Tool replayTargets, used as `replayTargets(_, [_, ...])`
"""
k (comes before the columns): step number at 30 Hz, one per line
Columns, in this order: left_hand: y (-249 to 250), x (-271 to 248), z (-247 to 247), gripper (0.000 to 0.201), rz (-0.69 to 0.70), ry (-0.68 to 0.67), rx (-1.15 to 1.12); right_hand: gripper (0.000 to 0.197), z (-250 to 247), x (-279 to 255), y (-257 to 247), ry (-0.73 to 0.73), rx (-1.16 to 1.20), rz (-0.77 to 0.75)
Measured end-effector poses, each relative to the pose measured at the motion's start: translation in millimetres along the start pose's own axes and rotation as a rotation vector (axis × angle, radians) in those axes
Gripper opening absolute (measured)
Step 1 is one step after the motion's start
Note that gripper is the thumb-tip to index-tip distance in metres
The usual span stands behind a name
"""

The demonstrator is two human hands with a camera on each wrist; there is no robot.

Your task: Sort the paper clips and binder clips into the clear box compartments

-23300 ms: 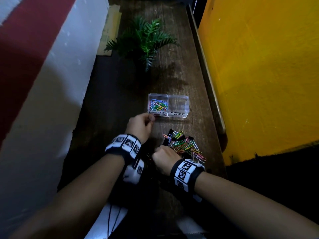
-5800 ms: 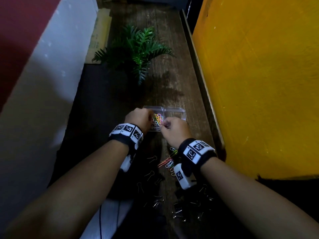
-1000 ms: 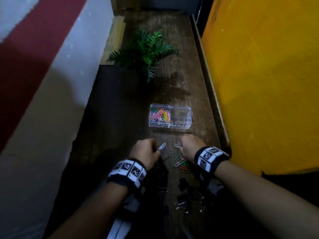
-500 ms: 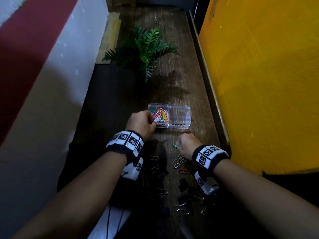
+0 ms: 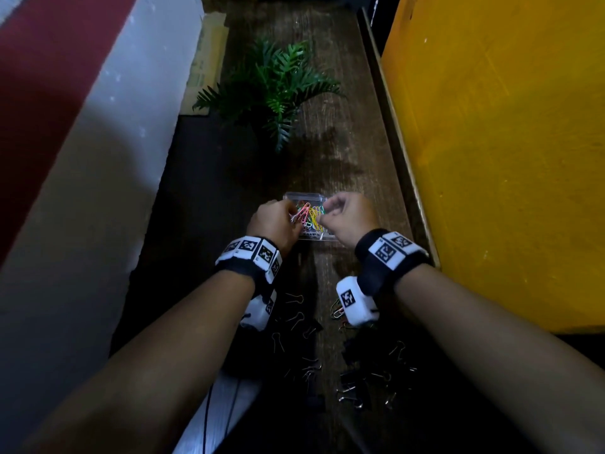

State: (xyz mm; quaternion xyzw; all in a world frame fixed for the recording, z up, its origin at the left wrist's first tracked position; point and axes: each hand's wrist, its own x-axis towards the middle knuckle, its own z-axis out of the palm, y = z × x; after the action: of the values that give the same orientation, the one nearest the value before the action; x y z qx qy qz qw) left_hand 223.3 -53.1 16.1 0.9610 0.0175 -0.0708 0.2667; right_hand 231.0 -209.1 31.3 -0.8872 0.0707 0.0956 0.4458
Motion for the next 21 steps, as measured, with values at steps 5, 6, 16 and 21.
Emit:
replayTargets(5, [0.3, -17.4, 3.3, 0.029, 0.107, -0.026, 0.102, 0.02, 8.8, 26.6, -7.1, 0.007, -0.056, 0.076])
replayTargets(6, [0.0, -20.0, 4.8, 0.031, 0.119, -0.04, 0.103, 0.02, 10.4, 29.0, -7.6, 0.012, -0.079, 0.08])
replayTargets(16, [-3.5, -29.1, 6.3, 0.043, 0.186, 0.04, 0.058, 0.008, -9.4, 14.3, 3.0, 0.027, -0.088, 0.061])
replayTargets(21, [-3.2, -33.5, 12.5, 0.048, 0.176, -0.043, 0.245, 0.006, -52.7, -34.5, 41.7, 0.073, -0.068, 0.069])
